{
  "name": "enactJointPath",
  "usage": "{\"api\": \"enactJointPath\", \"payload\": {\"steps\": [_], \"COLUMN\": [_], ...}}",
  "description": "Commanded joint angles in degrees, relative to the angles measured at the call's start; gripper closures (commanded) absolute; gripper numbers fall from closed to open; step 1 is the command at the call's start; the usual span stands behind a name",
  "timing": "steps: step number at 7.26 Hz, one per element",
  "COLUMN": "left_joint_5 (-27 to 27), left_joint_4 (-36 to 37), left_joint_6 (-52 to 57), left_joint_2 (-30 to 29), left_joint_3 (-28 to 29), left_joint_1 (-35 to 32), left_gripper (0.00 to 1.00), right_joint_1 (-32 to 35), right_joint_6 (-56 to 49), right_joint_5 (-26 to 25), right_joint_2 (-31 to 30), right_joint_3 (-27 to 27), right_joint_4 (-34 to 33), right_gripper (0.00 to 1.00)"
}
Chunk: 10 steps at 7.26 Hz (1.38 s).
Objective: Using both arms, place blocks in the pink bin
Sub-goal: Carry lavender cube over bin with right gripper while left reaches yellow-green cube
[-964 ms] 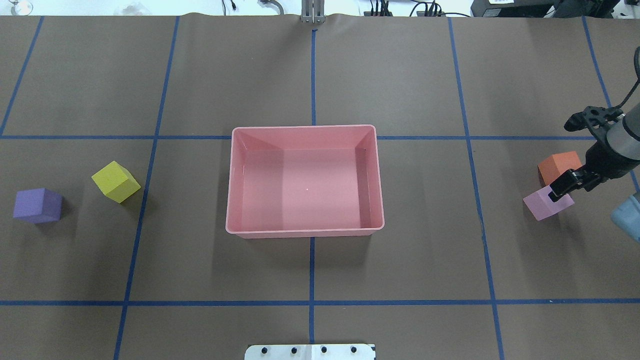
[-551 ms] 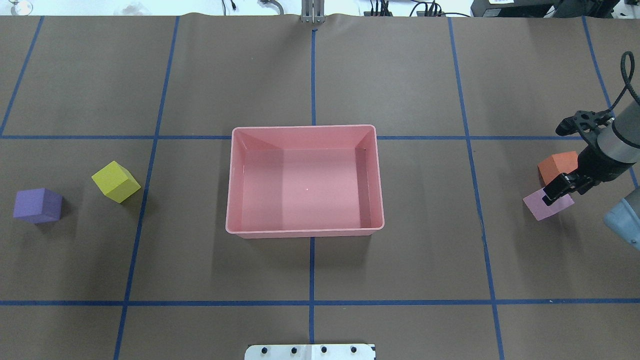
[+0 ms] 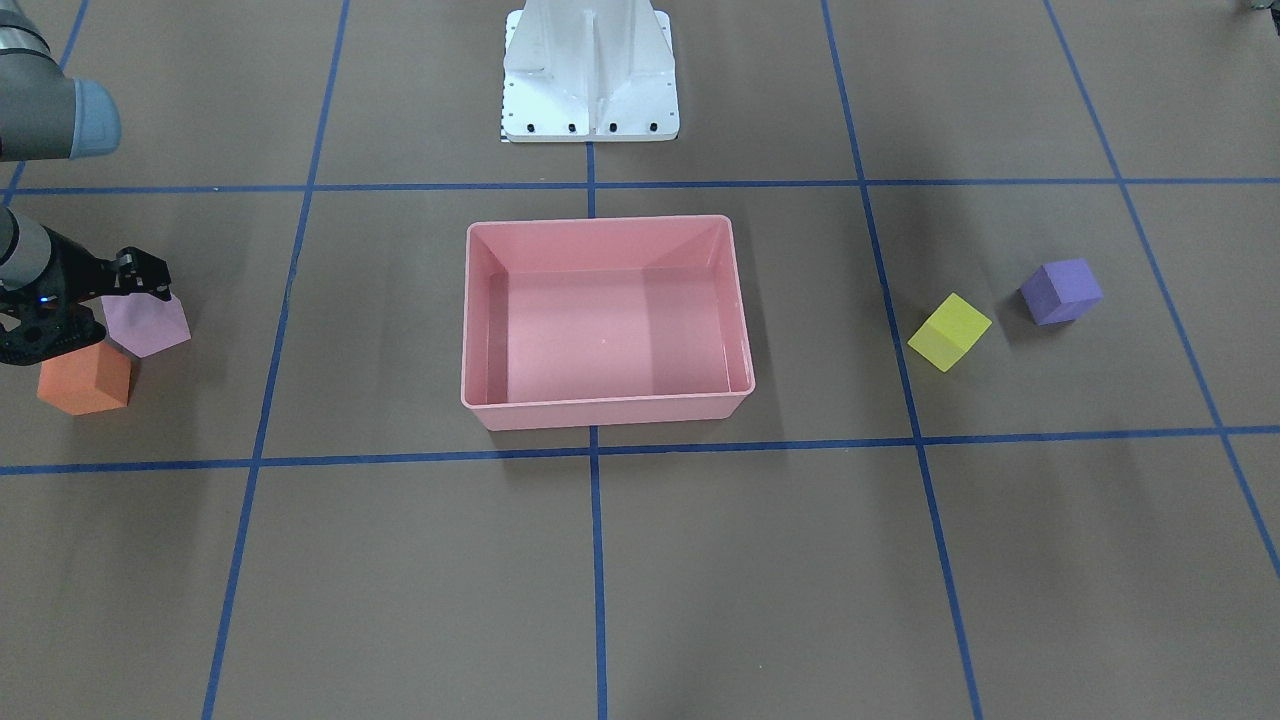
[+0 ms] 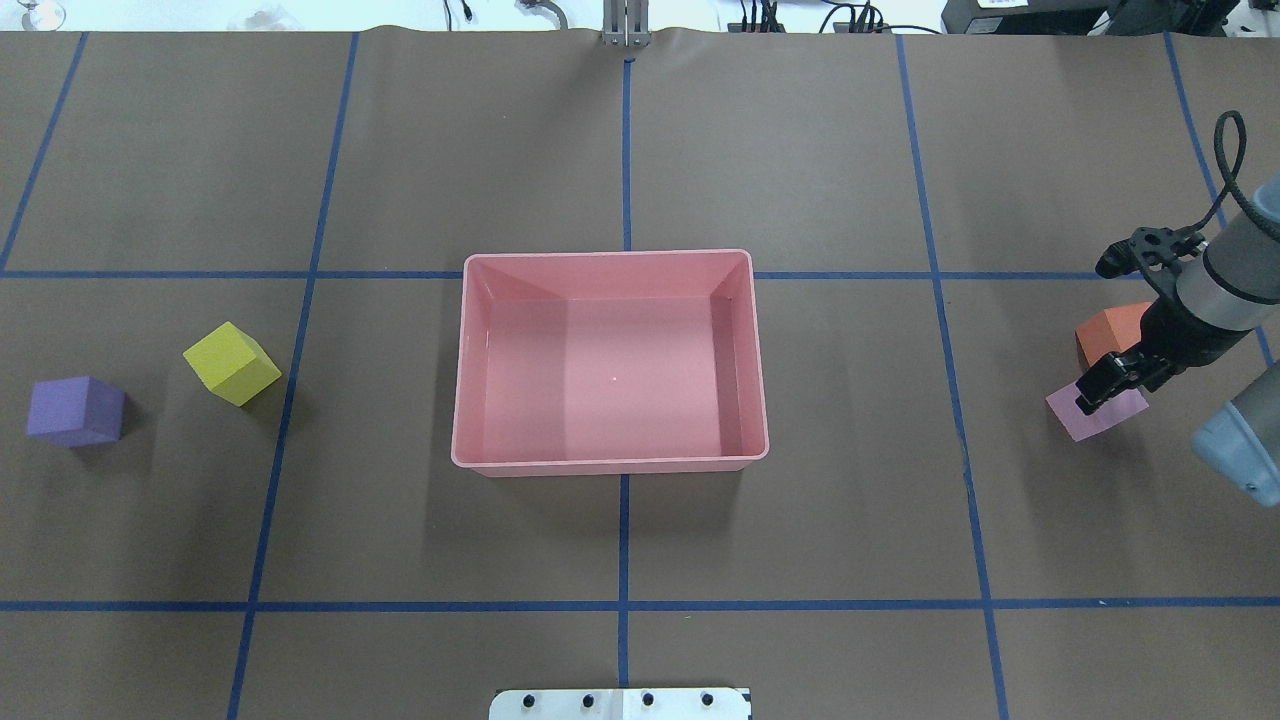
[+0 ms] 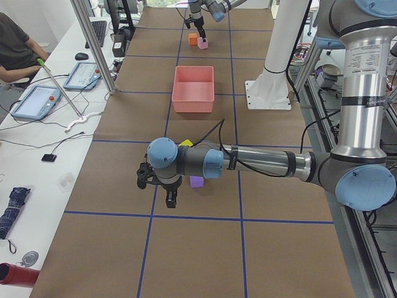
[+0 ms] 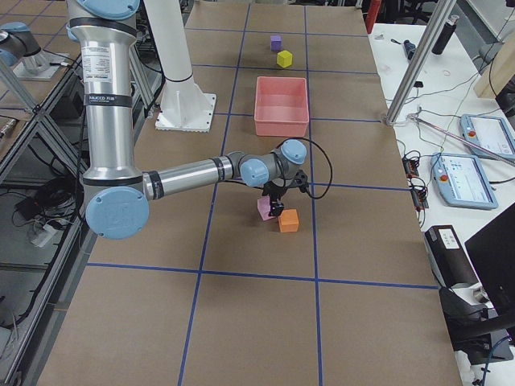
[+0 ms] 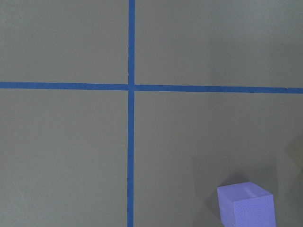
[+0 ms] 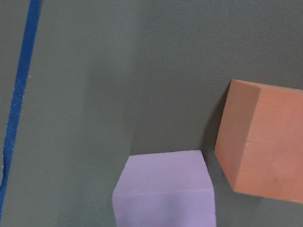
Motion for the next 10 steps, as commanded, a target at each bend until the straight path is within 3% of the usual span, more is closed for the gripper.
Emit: {"api": "enactJointPath", "payload": {"steps": [1, 2, 4, 6, 8, 10], "left_joint_5": [0.00, 0.00, 0.00, -0.09, -1.13, -4.91], "left_joint_4": [0.00, 0.00, 0.00, 0.00, -0.09, -0.61], "left_joint_6": [-0.03, -0.03, -0.03, -0.12, -2.40, -7.64], "left_joint_2": [0.00, 0.00, 0.00, 0.00, -0.09, -0.87], "left_joint_3": [0.00, 0.00, 0.00, -0.18, -1.05, -2.10], "left_joint_1": [0.00, 0.00, 0.00, 0.00, 0.09, 0.44], "left_gripper": [0.00, 0.00, 0.00, 0.00, 0.00, 0.00], "right_joint_1": [-0.19, -0.28, -0.28, -0.11, 1.03, 0.86], "right_joint_6": [0.00, 0.00, 0.00, 1.31, 10.23, 22.87], "right_joint_5": [-0.36, -0.36, -0.36, -0.36, 0.08, 0.52], "right_joint_2": [0.05, 0.05, 0.05, 0.40, 1.88, 11.07], "right_joint_3": [-0.05, -0.05, -0.05, 2.04, 8.01, 7.51], "right_joint_4": [0.00, 0.00, 0.00, 0.00, -0.09, -0.79], "right_gripper": [0.25, 0.39, 0.52, 0.84, 0.93, 0.93]}}
